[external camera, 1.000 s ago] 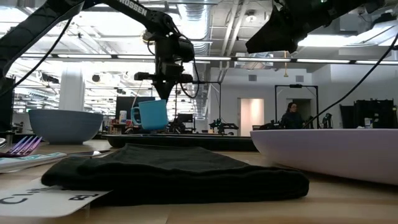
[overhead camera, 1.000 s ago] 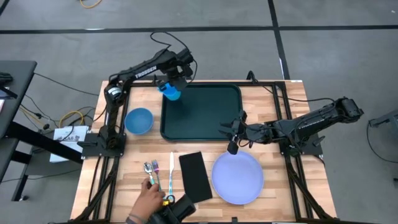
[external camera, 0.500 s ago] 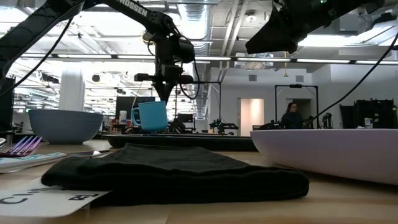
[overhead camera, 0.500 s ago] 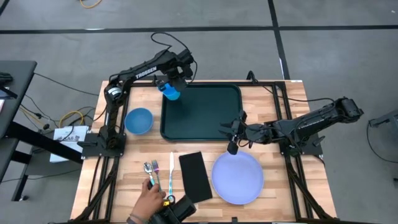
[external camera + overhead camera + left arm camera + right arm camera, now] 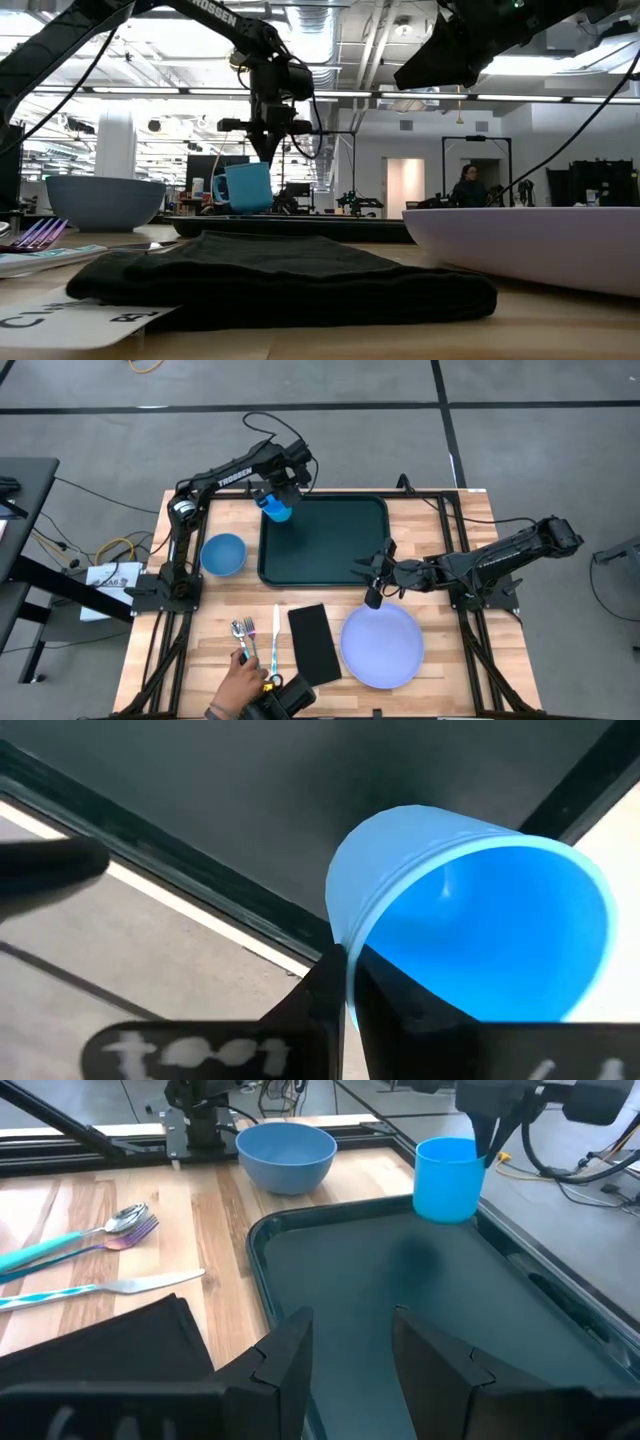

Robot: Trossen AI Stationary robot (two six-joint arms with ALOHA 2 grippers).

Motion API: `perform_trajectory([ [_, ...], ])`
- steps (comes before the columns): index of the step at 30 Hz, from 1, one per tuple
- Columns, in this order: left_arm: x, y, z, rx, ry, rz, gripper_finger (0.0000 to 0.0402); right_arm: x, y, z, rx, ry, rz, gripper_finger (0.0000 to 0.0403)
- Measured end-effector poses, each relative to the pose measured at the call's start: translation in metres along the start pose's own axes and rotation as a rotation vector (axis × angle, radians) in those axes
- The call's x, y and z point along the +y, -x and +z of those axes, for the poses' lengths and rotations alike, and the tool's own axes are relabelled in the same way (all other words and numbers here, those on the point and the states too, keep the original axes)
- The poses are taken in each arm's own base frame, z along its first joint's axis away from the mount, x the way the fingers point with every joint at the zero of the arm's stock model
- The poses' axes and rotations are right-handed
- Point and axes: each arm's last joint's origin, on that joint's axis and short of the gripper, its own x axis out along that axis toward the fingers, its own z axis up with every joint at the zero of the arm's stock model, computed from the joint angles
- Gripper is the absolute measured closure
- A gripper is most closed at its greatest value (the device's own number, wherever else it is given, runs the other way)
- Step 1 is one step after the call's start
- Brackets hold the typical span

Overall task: Set up tray
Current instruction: Put the blue cup on the top left of the black tray

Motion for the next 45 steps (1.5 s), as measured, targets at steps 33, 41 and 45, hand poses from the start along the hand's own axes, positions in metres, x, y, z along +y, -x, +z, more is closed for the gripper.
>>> perform_trajectory([
  [33,-0.002,-0.015,0.002,0.032,0.032,-0.003,0.0391,0.000,0.000,0.000,0.001,0.000,0.000,0.0275],
  [41,-0.002,-0.015,0.001,0.054,0.029,-0.005,0.0389,0.000,0.000,0.000,0.000,0.000,0.000,0.0275],
  [45,-0.001,-0.015,-0.001,0.074,0.048,0.001,0.0389,0.000,0.000,0.000,0.000,0.000,0.000,0.0275],
])
